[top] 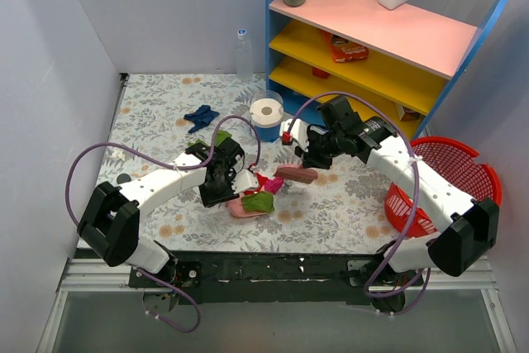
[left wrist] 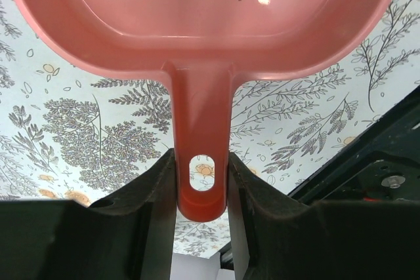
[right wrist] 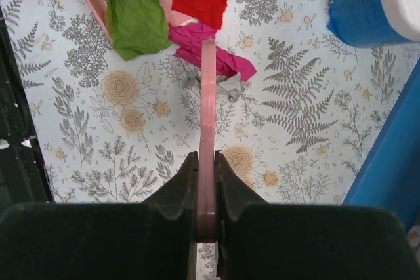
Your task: Sweep away the paper scraps from the table
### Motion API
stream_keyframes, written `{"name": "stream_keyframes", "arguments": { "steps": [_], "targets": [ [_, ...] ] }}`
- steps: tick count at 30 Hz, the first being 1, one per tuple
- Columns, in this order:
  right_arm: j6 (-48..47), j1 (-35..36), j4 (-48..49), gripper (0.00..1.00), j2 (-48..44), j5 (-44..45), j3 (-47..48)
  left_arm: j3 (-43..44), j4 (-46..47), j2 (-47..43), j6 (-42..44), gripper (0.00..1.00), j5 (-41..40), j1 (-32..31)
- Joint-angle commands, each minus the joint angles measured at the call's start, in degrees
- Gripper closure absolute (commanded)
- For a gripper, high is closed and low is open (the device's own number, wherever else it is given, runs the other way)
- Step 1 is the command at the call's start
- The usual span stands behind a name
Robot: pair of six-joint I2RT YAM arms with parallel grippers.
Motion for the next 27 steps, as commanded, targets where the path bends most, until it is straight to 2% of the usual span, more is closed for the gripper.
{"name": "stream_keyframes", "arguments": {
  "steps": [1,3,7,11,17,21,27],
  "targets": [
    [7.5,0.0,2.4,0.99,-3.9,2.5,2.9,3.9,-0.3,0.7,-5.6,1.00,1.1,-0.1],
    [12.8,0.0,5.5,0.99,-4.2,5.5,2.6,4.4,-0.7,1.6,-6.8,1.00,1.5,-0.1],
    [22.5,-0.3,9.8,0.99,-3.5,24.6,0.3,4.6,-1.4,2.7,-7.4,1.00,1.1,-0.1],
    [28.9,-1.6,11.2,0.99,-2.5,30.9,-2.8,3.4,-1.4,2.8,-6.4,1.00,-0.2,-0.6],
    [36.1,-2.0,11.7,0.99,-0.7,25.6,-4.9,3.9,-1.1,2.8,-6.7,1.00,-0.9,-1.6],
    [41.4,-2.0,15.5,0.99,2.2,22.5,-7.8,3.6,0.3,3.7,-7.4,1.00,-0.8,-1.7],
    [47.7,-1.3,16.6,0.99,6.9,10.9,-4.5,4.6,2.4,6.6,-8.1,1.00,-1.1,-2.3]
  ]
}}
